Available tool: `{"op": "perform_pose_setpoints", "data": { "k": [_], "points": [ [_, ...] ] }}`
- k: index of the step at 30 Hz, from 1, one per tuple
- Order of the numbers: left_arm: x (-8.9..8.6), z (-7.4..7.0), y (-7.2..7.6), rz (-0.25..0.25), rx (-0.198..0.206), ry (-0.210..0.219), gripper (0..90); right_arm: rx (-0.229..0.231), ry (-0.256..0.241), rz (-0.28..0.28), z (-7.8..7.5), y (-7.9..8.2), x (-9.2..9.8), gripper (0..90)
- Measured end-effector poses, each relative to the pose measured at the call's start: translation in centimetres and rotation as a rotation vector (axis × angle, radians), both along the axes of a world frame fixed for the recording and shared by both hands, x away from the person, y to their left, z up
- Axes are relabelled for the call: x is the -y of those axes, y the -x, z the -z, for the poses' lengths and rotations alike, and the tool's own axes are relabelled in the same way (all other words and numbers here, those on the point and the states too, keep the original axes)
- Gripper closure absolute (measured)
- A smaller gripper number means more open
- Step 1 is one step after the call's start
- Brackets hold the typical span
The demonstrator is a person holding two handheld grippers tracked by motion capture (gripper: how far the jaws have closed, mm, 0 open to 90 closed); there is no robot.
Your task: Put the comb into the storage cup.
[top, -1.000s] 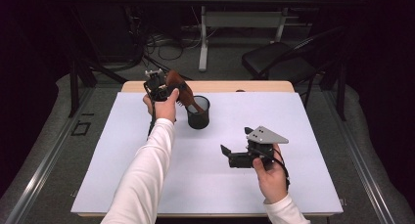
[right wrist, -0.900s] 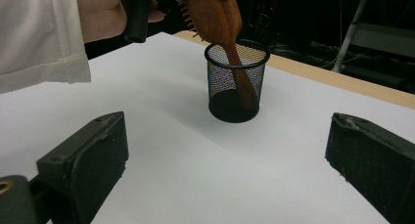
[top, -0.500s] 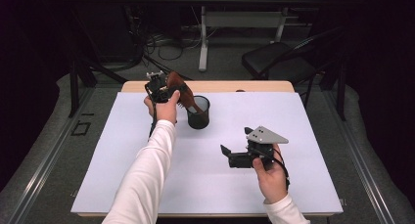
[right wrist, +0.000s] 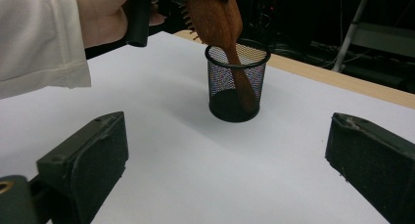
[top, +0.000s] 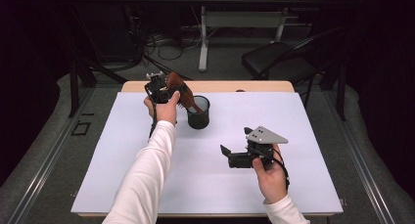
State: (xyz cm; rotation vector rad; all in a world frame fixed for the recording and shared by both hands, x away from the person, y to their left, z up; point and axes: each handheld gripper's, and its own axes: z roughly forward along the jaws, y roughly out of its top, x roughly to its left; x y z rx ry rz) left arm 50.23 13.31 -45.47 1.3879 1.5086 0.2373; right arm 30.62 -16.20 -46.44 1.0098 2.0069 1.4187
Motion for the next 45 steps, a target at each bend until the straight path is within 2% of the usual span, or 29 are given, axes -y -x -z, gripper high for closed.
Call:
{"op": "perform_pose_setpoints", "data": {
  "k": [10, 45],
  "points": [
    [-0.9, 0.6, 0.0, -0.017, -0.017, 0.035, 48.1, -0.003, 0.003, -0.003, 0.0, 0.0, -0.1, 1.8],
    [-1.3, 1.2, 0.2, -0.042, -0.001, 0.05, 45.1, -0.002, 0.003, 0.001, 0.1, 0.0, -0.1, 1.8]
  ]
}}
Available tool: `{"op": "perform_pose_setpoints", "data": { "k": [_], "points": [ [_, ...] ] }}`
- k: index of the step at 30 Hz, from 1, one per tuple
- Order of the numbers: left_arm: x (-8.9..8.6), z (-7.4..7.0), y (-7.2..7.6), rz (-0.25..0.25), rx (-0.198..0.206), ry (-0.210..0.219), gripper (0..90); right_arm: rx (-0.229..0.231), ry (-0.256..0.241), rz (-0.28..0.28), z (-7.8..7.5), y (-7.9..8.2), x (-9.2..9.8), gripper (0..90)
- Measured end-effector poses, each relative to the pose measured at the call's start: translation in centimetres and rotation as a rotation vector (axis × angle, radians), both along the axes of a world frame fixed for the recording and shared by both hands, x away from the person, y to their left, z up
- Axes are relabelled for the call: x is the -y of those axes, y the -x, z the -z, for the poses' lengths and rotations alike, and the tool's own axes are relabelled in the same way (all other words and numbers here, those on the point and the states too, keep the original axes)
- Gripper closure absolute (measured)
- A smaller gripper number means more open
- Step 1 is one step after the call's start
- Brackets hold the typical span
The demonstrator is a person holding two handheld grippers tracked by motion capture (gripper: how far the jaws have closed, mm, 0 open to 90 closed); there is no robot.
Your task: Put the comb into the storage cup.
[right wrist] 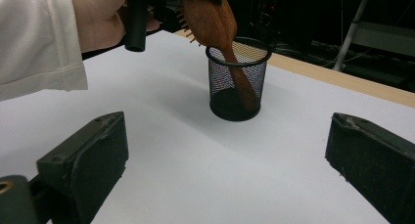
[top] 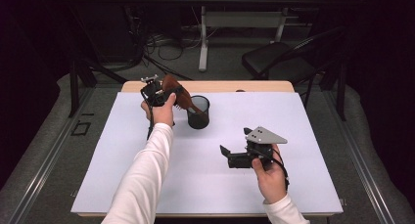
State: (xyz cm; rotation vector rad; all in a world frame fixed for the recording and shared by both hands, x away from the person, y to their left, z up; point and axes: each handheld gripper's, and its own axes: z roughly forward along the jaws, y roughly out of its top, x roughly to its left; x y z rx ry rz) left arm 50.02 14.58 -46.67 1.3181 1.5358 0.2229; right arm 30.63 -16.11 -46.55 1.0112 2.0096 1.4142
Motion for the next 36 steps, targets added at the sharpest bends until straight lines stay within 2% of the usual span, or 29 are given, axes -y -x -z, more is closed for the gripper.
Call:
{"op": "perform_pose_setpoints", "data": {
  "k": [13, 23, 36],
  "points": [
    [-0.03, -0.03, 0.0, 0.01, -0.001, -0.002, 44.3, -0.001, -0.001, 0.0, 0.01, 0.0, -0.02, 1.8],
    [-0.15, -0.14, 0.06, 0.005, 0.017, 0.011, 40.0, -0.001, 0.001, 0.001, 0.05, -0.02, -0.03, 1.8],
    [-0.22, -0.22, 0.11, -0.006, 0.036, -0.022, 30.8, -0.003, 0.002, -0.001, 0.13, -0.04, -0.09, 1.8]
  ]
}}
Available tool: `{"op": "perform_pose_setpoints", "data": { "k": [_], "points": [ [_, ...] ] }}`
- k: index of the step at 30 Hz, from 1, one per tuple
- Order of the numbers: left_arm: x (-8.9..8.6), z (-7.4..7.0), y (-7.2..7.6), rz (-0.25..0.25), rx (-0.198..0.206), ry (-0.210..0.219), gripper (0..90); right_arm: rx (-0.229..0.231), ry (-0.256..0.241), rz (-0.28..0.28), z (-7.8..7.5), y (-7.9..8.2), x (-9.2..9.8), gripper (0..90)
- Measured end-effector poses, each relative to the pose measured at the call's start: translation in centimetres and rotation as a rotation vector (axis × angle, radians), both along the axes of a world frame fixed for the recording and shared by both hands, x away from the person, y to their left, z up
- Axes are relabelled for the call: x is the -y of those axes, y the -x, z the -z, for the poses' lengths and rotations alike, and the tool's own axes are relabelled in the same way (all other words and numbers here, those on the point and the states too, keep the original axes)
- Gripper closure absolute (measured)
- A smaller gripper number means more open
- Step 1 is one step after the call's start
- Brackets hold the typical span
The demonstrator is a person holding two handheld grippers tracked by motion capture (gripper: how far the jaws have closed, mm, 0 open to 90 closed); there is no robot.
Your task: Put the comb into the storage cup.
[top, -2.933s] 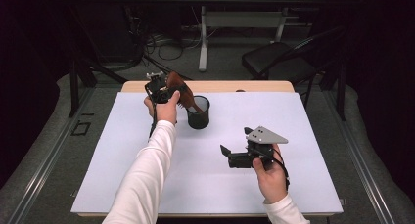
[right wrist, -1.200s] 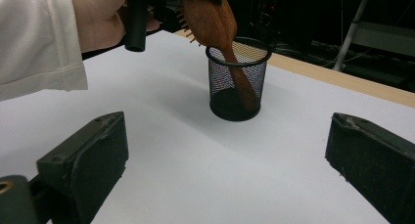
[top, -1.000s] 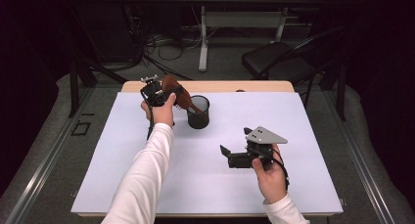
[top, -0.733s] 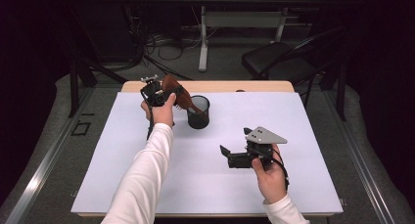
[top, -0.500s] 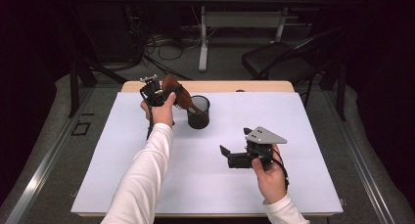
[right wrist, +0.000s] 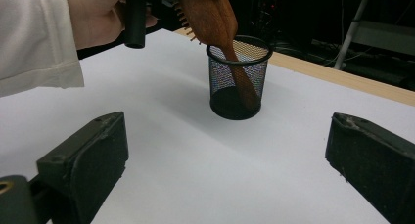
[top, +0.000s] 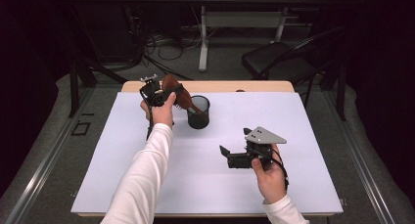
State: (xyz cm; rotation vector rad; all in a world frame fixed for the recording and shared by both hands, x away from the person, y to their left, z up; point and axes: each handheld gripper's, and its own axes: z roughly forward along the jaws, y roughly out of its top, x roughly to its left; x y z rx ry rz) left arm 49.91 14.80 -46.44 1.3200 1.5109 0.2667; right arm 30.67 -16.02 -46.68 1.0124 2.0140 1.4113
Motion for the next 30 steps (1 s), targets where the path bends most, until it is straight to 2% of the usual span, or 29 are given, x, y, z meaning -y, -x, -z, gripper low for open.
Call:
{"op": "perform_pose_setpoints", "data": {
  "k": [1, 14, 22, 30],
  "points": [
    [0.1, -0.1, 0.0, -0.008, 0.001, 0.011, 30.3, 0.0, 0.0, 0.0, 0.0, 0.0, 0.0, 1.8],
    [-0.3, -0.6, 0.4, -0.003, 0.016, 0.005, 27.6, -0.002, 0.002, -0.002, 0.2, -0.1, -0.1, 1.8],
    [-1.4, -1.4, 0.7, -0.012, 0.035, 0.007, 27.7, -0.004, 0.005, -0.001, 0.3, -0.1, -0.1, 1.8],
    [-2.1, -2.3, 1.2, -0.009, 0.06, 0.033, 27.7, -0.004, 0.008, 0.0, 0.4, -0.1, -0.3, 1.8]
  ]
}}
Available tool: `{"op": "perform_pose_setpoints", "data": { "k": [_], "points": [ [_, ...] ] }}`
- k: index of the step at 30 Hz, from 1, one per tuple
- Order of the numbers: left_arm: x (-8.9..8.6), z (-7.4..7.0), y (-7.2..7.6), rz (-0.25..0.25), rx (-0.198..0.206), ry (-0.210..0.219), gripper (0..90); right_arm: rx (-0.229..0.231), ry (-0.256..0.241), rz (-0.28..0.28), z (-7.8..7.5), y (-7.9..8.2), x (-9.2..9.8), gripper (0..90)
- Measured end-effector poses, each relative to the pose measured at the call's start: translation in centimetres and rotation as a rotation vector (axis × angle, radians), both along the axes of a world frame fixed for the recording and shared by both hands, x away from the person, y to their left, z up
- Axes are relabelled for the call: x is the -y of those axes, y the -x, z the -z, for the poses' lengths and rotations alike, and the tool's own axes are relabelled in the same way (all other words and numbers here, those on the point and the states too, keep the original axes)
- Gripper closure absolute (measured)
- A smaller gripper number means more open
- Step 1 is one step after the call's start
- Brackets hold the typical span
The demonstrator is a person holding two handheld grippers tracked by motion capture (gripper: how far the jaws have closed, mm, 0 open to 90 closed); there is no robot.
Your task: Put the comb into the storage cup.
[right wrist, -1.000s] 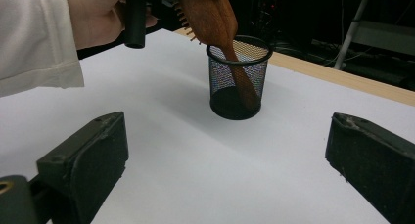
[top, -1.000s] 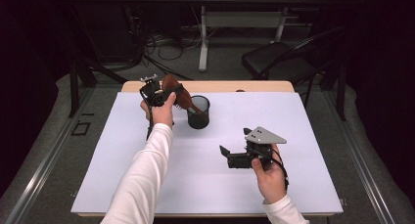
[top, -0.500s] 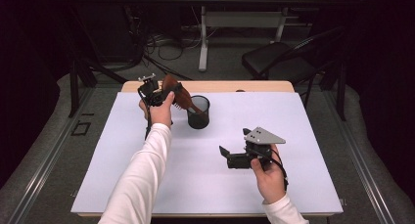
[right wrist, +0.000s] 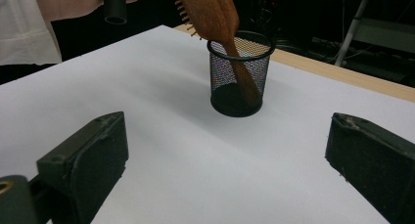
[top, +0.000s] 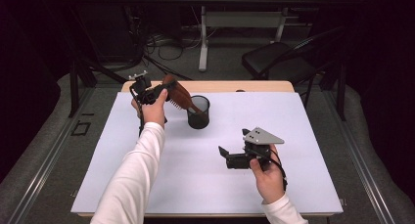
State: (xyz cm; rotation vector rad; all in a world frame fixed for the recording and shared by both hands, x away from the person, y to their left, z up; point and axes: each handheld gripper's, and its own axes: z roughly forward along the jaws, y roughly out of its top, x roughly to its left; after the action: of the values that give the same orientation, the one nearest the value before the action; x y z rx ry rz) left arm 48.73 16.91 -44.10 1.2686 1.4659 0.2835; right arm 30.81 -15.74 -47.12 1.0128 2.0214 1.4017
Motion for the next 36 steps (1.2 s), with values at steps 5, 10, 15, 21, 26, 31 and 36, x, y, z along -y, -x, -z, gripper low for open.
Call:
{"op": "perform_pose_setpoints", "data": {
  "k": [5, 10, 15, 21, 26, 31, 36],
  "points": [
    [-0.5, -0.6, 0.2, 0.005, 0.011, 0.0, 27.7, -0.002, 0.002, 0.001, 0.0, 0.0, 0.0, 1.8],
    [-1.0, -1.2, 0.5, 0.008, 0.013, 0.021, 27.8, -0.002, 0.001, 0.002, 0.0, 0.0, 0.0, 1.8],
    [-1.4, -1.7, 0.8, 0.007, 0.024, 0.029, 27.8, -0.001, 0.001, 0.001, 0.0, 0.0, 0.0, 1.8],
    [-1.7, -2.1, 1.2, 0.011, 0.032, 0.044, 27.8, -0.003, 0.0, 0.001, 0.0, 0.0, 0.0, 1.8],
    [-1.9, -2.4, 1.4, 0.013, 0.038, 0.039, 27.8, 0.0, 0.0, 0.001, 0.0, -0.1, 0.0, 1.8],
    [-1.9, -2.7, 1.7, 0.029, 0.048, 0.03, 27.9, 0.0, -0.003, 0.002, 0.0, 0.0, 0.0, 1.8],
    [-2.1, -2.9, 2.0, 0.043, 0.049, 0.021, 28.0, 0.0, -0.004, 0.002, 0.0, 0.0, 0.0, 1.8]
  ]
}}
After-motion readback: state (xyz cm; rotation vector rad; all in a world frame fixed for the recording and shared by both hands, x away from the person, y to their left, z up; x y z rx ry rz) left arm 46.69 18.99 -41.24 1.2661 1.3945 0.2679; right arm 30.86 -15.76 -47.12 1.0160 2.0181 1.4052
